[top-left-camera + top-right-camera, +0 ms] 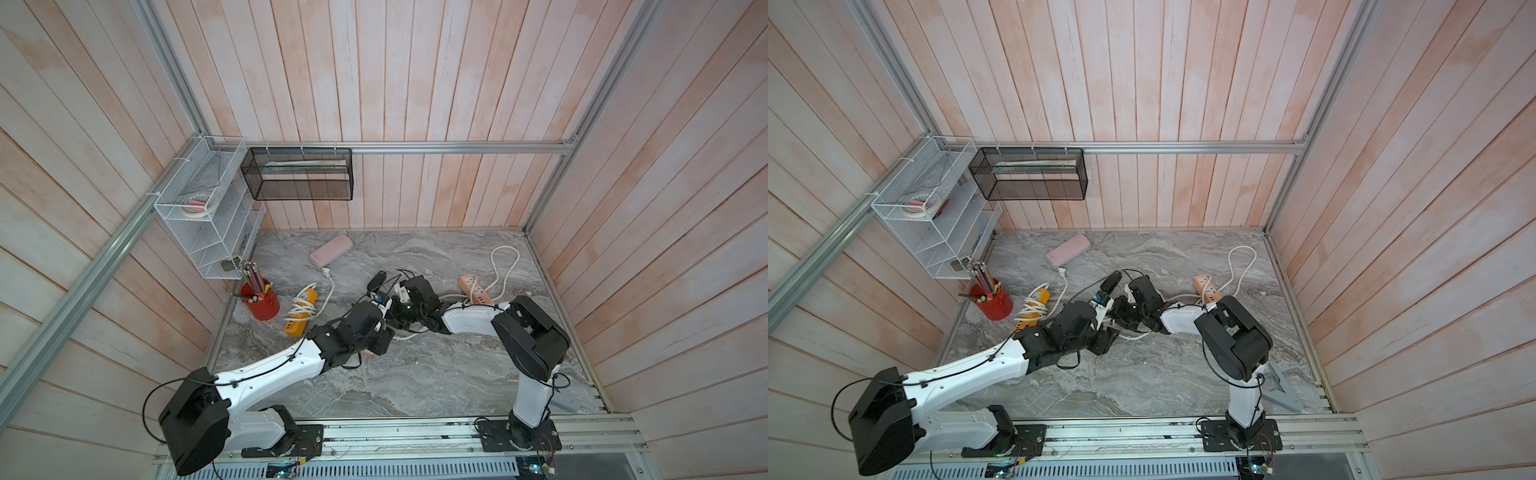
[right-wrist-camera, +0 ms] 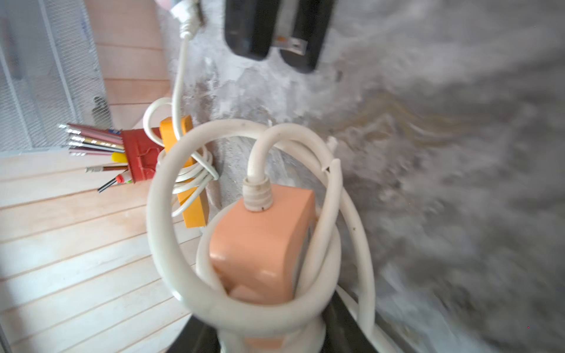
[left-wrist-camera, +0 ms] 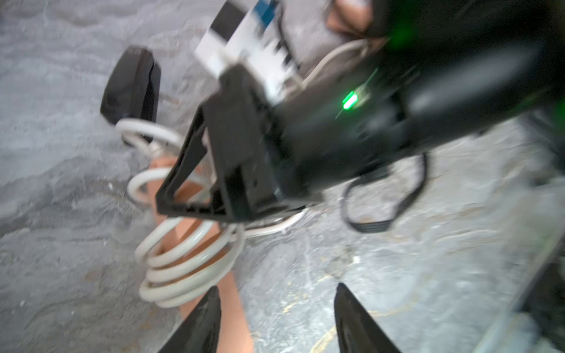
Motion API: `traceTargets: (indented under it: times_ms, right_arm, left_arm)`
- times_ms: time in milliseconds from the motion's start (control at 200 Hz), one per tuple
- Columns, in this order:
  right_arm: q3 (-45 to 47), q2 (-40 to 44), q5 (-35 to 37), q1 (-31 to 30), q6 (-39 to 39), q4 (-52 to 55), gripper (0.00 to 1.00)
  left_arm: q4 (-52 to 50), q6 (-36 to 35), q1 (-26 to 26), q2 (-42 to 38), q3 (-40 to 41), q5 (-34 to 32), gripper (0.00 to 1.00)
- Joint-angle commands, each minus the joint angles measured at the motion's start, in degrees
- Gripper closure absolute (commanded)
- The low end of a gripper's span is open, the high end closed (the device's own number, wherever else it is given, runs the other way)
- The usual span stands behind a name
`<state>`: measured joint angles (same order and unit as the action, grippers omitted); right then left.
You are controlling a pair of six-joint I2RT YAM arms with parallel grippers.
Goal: Wrap the cord around the power strip
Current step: Place the power strip at the center of the board.
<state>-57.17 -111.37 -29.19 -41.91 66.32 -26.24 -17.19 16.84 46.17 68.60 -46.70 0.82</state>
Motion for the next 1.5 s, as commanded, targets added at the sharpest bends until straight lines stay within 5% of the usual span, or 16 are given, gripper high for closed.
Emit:
traceTargets:
  times_ms: [0,155,305,480,685,780,830,1325,1495]
  right_arm:
    - [0.29,-4.75,-4.86,-0.25,-1.41,-23.95,0.71]
    - [0.28,-11.37,-4.78,-1.17,6.03,-47.52,0.73]
    - [1.09,-13.44,-5.23,-1.95,9.0,-47.16,0.72]
    - [2.23,-15.92,-7.8,-1.68,16.16,-45.8,0.69]
    - [2.92,-14.82,-7.4,-1.46,17.08,-47.49,0.69]
    - [3.31,-14.73,-7.77,-1.08,17.69,-48.91,0.7]
    - [3.44,-15.28,-8.3,-0.82,19.18,-51.21,0.71]
    - [3.74,-15.74,-8.95,0.14,24.37,-58.18,0.73]
    - [2.71,-15.44,-9.48,0.01,23.68,-57.08,0.73]
  left_arm:
    - [-2.5,2.29,-5.47,-3.22,-0.61,11.17,0.39]
    - [-2.66,5.23,-16.59,-5.67,2.49,12.51,0.41]
    - [2.32,5.24,-23.76,-4.82,5.74,11.28,0.42]
    - [6.5,3.97,-24.29,3.14,6.01,7.67,0.43]
    - [5.98,8.31,-25.63,5.97,8.63,10.99,0.31]
    - [11.47,15.76,-31.5,2.23,14.05,20.87,0.11]
    - [15.58,19.08,-33.62,1.43,17.03,25.76,0.09]
    - [24.07,25.11,-32.35,-1.2,26.93,35.98,0.15]
    - [26.4,25.12,-31.41,-0.43,27.94,36.24,0.29]
